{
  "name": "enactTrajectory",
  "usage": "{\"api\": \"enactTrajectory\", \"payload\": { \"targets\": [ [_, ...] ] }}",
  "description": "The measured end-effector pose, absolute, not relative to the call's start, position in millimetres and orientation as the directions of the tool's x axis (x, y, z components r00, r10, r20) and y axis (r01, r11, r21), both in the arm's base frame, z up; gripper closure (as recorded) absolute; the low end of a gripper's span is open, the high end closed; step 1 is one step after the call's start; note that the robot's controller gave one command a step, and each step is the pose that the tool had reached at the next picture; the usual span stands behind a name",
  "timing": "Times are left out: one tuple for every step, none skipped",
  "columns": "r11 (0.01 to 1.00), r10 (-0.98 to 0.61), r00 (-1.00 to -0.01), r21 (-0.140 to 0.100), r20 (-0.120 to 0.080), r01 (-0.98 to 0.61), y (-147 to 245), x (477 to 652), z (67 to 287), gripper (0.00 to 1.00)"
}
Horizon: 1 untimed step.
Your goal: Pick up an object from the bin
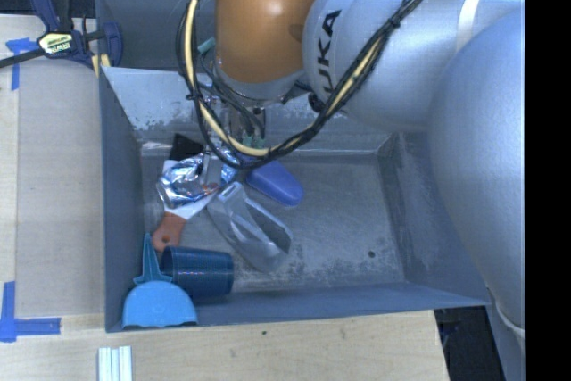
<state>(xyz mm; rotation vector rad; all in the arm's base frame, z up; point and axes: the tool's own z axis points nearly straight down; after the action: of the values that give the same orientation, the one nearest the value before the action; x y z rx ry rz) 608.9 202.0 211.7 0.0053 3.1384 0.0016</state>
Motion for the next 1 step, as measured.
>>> {"api": "enactTrajectory", "payload": {
  "targets": [
    [1.0,0.003,-1.0,0.001,-0.003,0.003,202.0,608.9,211.7,0.0]
  ]
}}
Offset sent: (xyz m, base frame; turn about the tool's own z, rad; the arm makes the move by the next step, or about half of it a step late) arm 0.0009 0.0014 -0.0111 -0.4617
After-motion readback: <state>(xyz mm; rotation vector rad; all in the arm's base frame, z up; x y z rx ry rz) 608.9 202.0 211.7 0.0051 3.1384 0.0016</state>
